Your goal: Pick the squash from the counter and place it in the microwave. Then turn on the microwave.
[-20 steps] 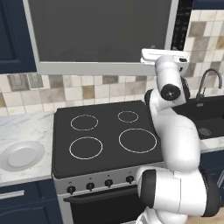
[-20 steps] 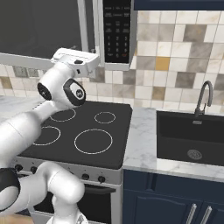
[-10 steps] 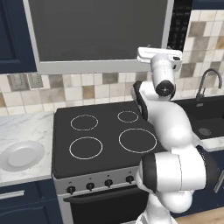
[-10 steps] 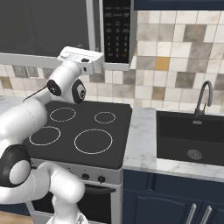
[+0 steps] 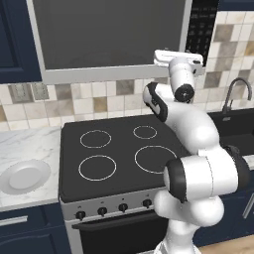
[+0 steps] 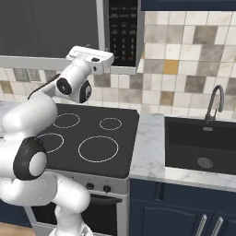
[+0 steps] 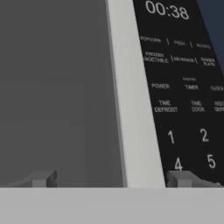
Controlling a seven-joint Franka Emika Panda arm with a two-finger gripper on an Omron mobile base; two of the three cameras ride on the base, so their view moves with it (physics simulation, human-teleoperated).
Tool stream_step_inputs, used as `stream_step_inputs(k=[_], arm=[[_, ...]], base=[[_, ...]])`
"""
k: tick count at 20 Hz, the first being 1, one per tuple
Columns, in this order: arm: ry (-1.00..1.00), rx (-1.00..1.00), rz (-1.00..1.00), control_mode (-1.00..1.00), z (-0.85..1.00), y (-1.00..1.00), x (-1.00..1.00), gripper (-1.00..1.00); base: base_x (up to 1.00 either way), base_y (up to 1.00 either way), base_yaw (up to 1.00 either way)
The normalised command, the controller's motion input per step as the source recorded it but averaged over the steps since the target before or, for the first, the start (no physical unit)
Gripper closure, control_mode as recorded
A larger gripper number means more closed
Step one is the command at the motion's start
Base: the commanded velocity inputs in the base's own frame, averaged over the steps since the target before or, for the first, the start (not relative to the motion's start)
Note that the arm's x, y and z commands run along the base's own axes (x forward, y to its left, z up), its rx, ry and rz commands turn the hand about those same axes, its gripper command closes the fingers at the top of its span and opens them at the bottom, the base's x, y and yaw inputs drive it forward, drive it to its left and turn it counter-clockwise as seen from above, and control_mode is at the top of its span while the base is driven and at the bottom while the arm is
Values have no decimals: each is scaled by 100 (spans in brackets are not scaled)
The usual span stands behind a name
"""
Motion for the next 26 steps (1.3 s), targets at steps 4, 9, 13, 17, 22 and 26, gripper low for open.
stream_step_inputs(k=[4, 9, 13, 17, 22, 26], arm=[[1, 2, 0, -100, 8, -1, 38, -100], [0, 3, 0, -100, 8, -4, 28, -100], [0, 3, 0, -100, 10, -11, 27, -100], [0, 3, -4, -100, 11, -19, 26, -100], [0, 2, -4, -100, 7, -26, 23, -100], [0, 5, -2, -100, 5, -43, 24, -100]], base=[[0, 0, 0], [0, 0, 0], [0, 0, 0], [0, 0, 0], [0, 0, 0], [0, 0, 0]])
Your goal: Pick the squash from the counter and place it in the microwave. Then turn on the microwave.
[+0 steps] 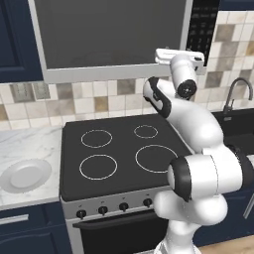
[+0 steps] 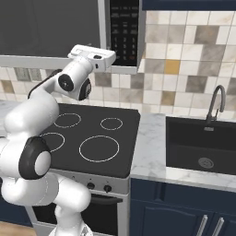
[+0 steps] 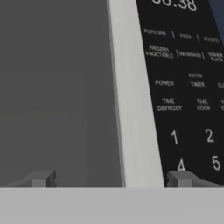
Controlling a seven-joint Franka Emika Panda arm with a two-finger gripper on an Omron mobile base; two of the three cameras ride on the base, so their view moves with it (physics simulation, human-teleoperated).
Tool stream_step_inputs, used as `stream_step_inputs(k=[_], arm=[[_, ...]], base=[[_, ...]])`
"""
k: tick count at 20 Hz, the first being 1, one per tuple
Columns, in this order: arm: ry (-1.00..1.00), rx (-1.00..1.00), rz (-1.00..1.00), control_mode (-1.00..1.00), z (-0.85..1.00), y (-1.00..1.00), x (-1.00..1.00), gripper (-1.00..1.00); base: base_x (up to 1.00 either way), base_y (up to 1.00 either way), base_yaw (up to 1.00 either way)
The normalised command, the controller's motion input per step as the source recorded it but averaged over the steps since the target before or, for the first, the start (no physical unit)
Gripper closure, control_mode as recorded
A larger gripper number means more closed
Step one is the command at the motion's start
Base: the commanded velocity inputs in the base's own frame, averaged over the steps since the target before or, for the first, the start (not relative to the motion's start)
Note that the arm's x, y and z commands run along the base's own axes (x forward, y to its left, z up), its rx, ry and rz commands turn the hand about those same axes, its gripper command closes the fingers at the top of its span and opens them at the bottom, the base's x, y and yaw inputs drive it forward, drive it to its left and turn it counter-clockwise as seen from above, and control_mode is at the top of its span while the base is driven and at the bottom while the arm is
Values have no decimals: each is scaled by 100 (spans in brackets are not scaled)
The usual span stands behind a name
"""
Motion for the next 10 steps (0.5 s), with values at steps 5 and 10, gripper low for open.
stream_step_inputs(k=[5, 10], arm=[[0, 7, -1, -100, 6, -59, 24, -100], [0, 5, 0, -100, 3, -70, 5, -100]], base=[[0, 0, 0], [0, 0, 0]])
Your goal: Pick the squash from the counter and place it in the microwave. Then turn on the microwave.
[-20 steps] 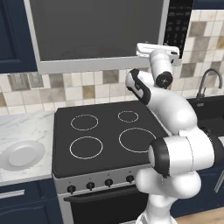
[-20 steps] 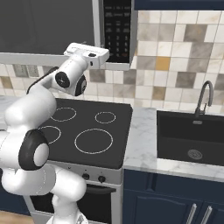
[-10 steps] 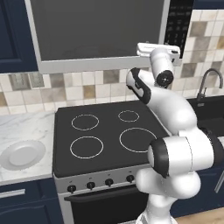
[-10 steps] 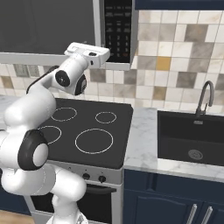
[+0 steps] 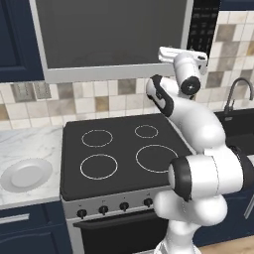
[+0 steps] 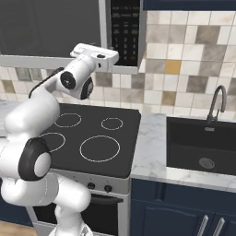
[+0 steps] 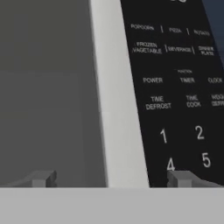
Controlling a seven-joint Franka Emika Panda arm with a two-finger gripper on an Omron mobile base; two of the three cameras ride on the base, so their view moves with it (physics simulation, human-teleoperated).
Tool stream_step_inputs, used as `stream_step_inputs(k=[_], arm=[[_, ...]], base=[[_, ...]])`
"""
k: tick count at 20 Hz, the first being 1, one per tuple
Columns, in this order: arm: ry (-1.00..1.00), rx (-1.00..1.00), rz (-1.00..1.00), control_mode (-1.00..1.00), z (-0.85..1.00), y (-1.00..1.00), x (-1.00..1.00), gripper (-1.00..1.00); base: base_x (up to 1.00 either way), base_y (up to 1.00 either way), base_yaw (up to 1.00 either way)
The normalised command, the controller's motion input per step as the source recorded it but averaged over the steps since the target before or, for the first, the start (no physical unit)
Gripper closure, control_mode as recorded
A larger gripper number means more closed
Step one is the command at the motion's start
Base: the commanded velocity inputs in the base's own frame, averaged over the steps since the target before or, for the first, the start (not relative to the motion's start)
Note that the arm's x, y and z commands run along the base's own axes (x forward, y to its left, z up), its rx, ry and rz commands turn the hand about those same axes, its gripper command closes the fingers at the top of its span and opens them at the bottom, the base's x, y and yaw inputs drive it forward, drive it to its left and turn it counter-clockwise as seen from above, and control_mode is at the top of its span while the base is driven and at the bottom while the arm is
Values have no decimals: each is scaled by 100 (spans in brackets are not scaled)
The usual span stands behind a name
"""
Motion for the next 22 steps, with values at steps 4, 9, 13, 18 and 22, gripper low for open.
stream_step_inputs(k=[4, 9, 13, 18, 22], arm=[[0, 1, 0, -100, 0, -67, 0, -100], [0, 0, 0, -100, 0, -30, -3, -100], [0, 0, 0, -100, 0, 0, -21, -100], [0, 0, 2, -100, 0, 3, -14, -100], [0, 0, 6, -100, 0, 3, -1, -100]], base=[[0, 0, 0], [0, 0, 0], [0, 0, 0], [0, 0, 0], [0, 0, 0]])
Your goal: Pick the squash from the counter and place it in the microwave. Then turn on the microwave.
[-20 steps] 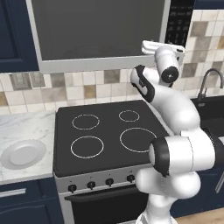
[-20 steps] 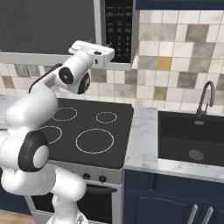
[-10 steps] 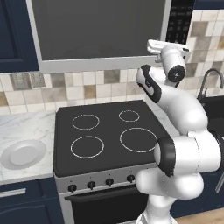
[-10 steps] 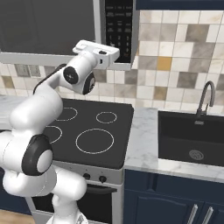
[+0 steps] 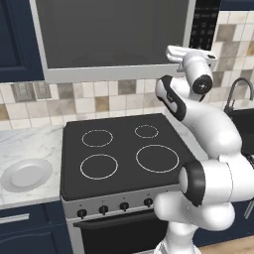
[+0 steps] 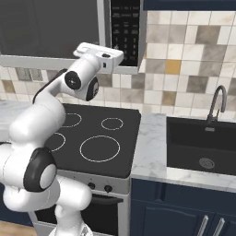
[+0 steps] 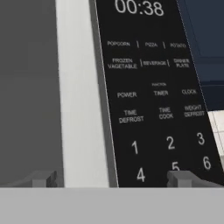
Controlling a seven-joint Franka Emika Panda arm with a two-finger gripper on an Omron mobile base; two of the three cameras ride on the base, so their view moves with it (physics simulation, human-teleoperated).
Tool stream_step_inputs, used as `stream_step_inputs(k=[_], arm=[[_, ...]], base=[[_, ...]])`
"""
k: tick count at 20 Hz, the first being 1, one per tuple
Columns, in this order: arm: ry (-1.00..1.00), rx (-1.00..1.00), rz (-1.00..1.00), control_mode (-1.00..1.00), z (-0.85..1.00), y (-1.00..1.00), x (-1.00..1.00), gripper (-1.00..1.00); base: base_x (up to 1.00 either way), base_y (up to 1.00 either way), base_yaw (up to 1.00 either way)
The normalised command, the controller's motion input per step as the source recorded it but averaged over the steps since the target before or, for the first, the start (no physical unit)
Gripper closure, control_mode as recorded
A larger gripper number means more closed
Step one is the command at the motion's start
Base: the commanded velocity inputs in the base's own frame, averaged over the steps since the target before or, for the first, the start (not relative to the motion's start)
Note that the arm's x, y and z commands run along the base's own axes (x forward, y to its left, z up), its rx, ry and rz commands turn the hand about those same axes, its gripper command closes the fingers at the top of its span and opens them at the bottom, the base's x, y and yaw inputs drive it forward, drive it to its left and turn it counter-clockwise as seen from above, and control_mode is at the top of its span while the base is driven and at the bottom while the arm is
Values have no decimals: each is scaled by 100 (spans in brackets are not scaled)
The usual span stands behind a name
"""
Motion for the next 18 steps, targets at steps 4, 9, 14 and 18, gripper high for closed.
stream_step_inputs(k=[4, 9, 14, 18], arm=[[0, 0, 8, -100, 0, 3, 0, -100], [0, 0, 4, -100, 0, 0, -9, -100], [0, 0, 1, -100, 5, 0, -24, -100], [0, 0, 0, -100, 1, -7, 0, -100]], base=[[0, 0, 0], [0, 0, 0], [0, 0, 0], [0, 0, 0]])
